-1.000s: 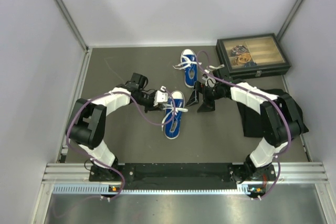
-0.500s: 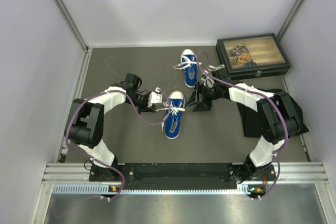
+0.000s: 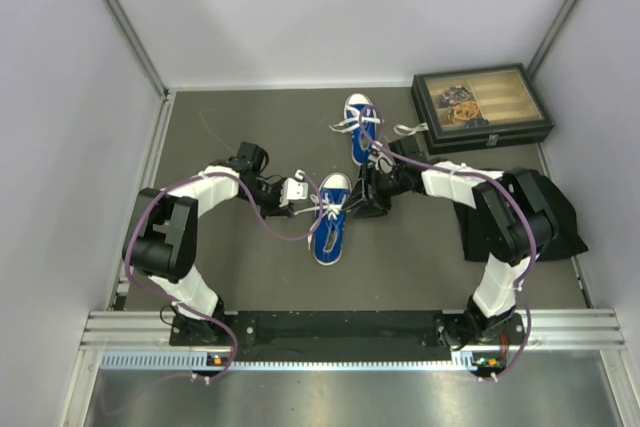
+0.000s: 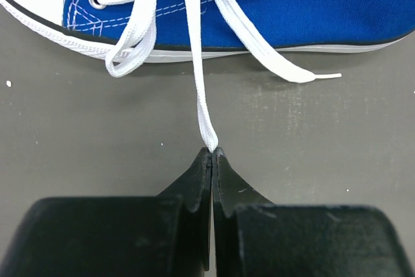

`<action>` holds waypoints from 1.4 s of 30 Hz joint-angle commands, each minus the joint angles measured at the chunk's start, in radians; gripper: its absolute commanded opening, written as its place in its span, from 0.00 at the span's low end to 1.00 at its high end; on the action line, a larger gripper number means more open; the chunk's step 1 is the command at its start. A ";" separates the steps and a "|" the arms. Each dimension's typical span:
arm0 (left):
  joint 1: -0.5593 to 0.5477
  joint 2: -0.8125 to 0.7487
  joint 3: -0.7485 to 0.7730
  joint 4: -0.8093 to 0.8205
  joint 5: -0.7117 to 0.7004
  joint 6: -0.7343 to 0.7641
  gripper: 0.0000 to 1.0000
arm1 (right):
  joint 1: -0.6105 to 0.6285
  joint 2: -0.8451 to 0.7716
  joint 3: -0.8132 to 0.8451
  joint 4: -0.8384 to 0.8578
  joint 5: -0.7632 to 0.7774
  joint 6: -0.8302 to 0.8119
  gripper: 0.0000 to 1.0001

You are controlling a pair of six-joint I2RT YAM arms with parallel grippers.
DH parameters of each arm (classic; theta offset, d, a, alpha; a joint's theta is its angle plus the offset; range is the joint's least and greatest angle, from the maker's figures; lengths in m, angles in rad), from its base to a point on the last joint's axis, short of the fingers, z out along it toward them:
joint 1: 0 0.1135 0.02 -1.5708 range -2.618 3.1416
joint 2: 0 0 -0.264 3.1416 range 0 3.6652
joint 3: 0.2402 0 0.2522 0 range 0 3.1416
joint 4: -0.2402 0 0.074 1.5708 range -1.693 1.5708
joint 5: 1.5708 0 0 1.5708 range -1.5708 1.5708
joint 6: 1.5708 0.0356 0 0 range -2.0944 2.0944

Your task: Tie the shoes

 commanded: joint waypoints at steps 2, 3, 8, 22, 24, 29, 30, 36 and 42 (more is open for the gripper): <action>0.007 -0.010 -0.010 -0.013 0.011 0.033 0.00 | 0.020 0.028 0.053 0.070 -0.027 0.028 0.49; 0.007 -0.010 -0.010 -0.013 0.010 0.033 0.00 | 0.023 0.030 0.055 0.075 -0.029 0.034 0.48; 0.012 -0.001 -0.010 -0.021 0.007 0.045 0.00 | 0.031 0.040 0.084 0.078 -0.030 0.043 0.47; 0.036 -0.015 -0.006 0.004 0.054 -0.026 0.17 | 0.043 0.048 0.110 0.049 -0.033 0.031 0.09; 0.043 -0.030 0.005 0.056 0.080 -0.167 0.22 | 0.044 0.043 0.110 0.038 -0.026 0.025 0.00; 0.053 -0.045 0.043 0.192 0.141 -0.447 0.39 | 0.043 0.037 0.107 0.017 -0.006 0.009 0.00; 0.053 -0.061 0.043 0.220 0.161 -0.437 0.46 | 0.046 0.033 0.107 0.011 -0.001 -0.001 0.00; 0.040 -0.084 0.019 0.324 0.169 -0.221 0.56 | 0.046 0.023 0.111 -0.028 0.008 -0.026 0.00; -0.056 -0.039 0.001 0.330 0.045 0.012 0.57 | 0.044 0.025 0.115 -0.031 0.011 -0.024 0.00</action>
